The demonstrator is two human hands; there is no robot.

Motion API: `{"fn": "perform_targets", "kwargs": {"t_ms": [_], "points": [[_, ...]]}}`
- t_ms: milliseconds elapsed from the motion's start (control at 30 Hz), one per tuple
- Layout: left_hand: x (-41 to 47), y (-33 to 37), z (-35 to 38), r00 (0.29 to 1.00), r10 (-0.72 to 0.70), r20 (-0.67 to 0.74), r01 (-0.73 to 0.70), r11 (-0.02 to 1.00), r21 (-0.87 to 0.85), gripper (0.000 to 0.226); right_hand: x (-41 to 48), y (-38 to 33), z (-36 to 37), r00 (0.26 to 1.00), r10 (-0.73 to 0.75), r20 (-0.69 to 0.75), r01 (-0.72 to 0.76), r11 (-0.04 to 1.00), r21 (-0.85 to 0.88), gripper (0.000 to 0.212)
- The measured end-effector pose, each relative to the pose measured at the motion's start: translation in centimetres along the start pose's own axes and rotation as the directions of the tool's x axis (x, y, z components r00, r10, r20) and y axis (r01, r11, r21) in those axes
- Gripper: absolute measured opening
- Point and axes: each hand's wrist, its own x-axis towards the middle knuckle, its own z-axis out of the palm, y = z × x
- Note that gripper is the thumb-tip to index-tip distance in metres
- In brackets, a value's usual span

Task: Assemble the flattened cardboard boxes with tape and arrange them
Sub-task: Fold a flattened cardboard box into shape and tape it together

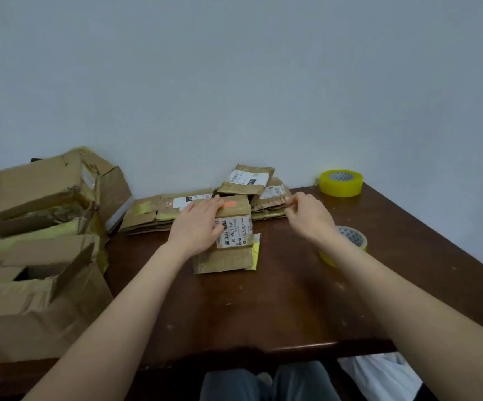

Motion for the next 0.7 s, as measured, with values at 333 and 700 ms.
{"fn": "perform_targets", "kwargs": {"t_ms": [333,700], "points": [[0.0,0.6,-0.2,1.000,-0.024,-0.009,0.023,0.997,-0.073,0.056,-4.0,5.3,-3.6,0.942,0.205,0.267,-0.123,0.947,-0.296,0.028],[0.2,-0.8,-0.1,0.998,-0.057,-0.004,0.057,0.993,-0.100,0.057,-1.0,4.1,-2.5,0.956,0.078,0.283,-0.065,0.996,-0.057,0.029]]}}
